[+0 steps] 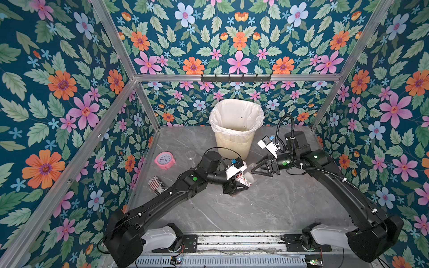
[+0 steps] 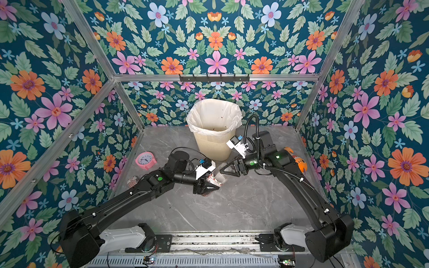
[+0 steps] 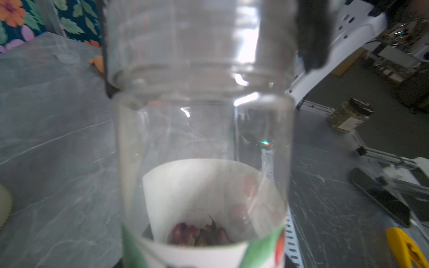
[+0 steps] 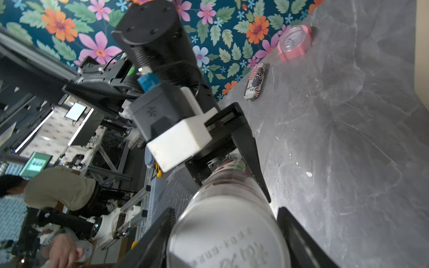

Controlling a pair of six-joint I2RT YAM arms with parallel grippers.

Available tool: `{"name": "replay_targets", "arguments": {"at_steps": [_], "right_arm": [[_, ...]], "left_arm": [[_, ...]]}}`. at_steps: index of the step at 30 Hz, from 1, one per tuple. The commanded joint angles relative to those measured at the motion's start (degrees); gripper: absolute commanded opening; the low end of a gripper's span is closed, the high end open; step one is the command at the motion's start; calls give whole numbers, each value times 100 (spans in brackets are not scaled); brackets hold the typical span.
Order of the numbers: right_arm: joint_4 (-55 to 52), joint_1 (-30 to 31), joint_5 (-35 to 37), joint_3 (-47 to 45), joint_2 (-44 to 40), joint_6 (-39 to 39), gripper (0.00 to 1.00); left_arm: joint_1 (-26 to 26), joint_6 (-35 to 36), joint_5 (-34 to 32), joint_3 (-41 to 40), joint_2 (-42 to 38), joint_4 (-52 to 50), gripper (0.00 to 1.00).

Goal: Empty the moldy dried flower tea in the jars
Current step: Unscrew the lid from the jar.

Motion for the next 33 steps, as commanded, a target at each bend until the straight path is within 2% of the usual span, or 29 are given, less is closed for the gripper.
{"name": "replay_targets", "arguments": {"at_steps": [1,2,4,6,13,19,22,27,33], "right_arm": [[415,56,-1139,-101,-185,-746,69],[478,52,-1066,-98,-212,-679,73],[530,36,-643,-16,-179,-367,94],[449,7,-89,166,-60,53,99],[945,-596,855,143,164,2214,98],[997,-611,1339,159,444,2845,98],[1171,-505,1507,162,591,3069,99],[1500,-267,1557,168,809,3312,99],[1337,-69,1539,356,1103,3226,98]], "left_arm": [[-14,-51,453,135,68,201,56],[-14,-46,385,133,48,224,56],[-15,15,82,115,-18,310,56],[-21,102,-256,53,-72,434,56],[-16,112,-1443,-373,-245,1348,55],[-44,302,-2851,-405,-158,1307,55],[-59,377,-3267,-404,-91,1273,54],[-80,468,-3341,-413,-16,1156,54],[-76,527,-3336,-452,-74,1127,54]]}}
